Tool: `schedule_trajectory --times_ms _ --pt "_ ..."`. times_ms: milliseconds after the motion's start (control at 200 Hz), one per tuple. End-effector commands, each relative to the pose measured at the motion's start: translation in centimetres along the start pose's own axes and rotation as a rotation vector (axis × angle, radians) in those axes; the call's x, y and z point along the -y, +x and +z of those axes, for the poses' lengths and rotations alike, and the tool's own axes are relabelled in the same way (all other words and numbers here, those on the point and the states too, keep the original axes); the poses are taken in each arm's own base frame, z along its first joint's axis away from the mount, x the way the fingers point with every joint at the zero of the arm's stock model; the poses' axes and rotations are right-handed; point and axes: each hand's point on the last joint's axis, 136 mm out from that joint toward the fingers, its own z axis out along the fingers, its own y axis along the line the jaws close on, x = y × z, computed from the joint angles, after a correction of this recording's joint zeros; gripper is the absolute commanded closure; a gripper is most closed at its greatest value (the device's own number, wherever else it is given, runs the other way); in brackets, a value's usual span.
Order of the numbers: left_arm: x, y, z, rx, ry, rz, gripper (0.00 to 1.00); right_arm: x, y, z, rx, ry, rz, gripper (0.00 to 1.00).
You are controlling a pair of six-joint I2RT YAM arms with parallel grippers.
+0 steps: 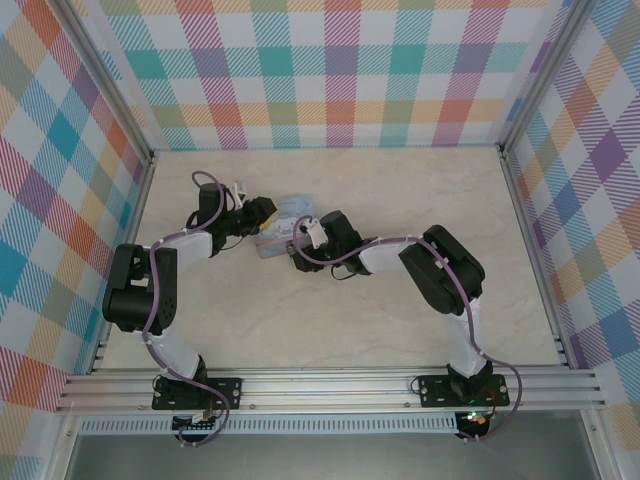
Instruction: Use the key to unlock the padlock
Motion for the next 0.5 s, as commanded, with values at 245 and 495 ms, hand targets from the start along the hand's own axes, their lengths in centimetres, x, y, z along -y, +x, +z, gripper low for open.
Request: schedule_trajectory --times_ms 245,495 --pt "0.1 0.1 0.5 0.007 -0.004 0.012 0.56 -0.5 -0.1 0.9 -0.001 -0.021 -0.044 0.71" --pt "-0.4 0.5 0.3 0.006 -0.021 0.012 0.56 0.7 -0.3 -0.2 0.036 0.06 -0.028 0.89"
